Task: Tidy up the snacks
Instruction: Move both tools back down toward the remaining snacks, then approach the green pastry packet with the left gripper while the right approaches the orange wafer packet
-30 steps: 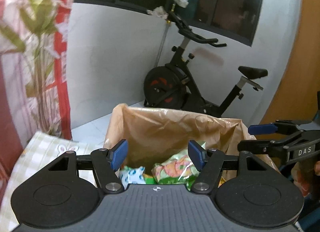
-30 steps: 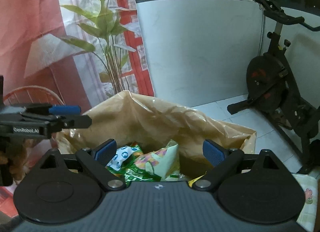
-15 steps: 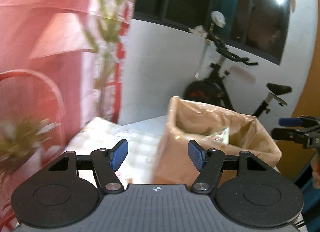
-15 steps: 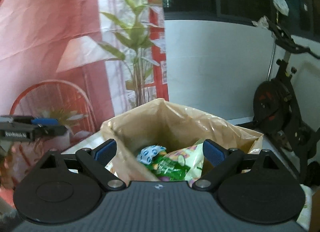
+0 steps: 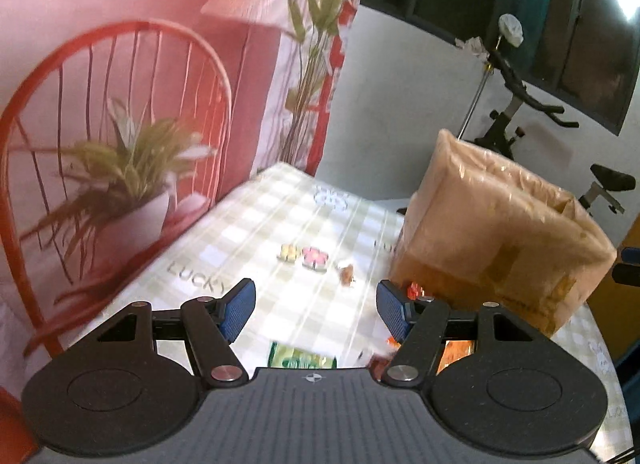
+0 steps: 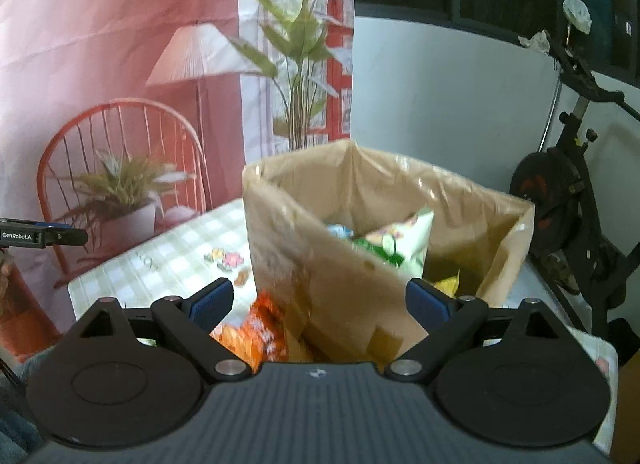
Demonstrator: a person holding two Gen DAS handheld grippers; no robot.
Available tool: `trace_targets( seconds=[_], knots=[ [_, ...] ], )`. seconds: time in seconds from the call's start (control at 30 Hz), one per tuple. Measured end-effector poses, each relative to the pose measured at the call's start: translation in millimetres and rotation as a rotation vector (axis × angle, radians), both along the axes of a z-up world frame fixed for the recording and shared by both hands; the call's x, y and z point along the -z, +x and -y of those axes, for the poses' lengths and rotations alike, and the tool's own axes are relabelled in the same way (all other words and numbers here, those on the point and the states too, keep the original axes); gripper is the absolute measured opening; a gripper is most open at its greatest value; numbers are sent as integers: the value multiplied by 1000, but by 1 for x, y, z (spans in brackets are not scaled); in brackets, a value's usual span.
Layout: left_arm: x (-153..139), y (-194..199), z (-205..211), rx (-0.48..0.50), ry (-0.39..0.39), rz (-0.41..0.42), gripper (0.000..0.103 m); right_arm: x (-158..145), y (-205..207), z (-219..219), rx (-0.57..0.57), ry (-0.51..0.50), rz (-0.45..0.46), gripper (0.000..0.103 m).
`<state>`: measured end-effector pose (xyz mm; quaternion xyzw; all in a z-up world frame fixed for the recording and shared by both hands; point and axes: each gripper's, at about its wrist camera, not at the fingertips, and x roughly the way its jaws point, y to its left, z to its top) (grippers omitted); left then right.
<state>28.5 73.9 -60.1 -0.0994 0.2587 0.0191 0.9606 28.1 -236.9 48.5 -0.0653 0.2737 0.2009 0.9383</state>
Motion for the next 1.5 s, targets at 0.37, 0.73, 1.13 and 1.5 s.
trace_targets(
  seconds=[0.37,0.73,1.13,1.5],
  knots=[
    [19,-2,12,44,-12,-13,69,18,-22,12,72,-11,-32,95],
    [34,12,12,29,-5,-47,71,44,-21,30,119,0,-57,95],
    [77,61,19,27,-11,-156,73,130,15,70,188,-50,-177,103],
    [100,87,10,0,-4,-214,74,185,52,89,232,6,-349,103]
  ],
)
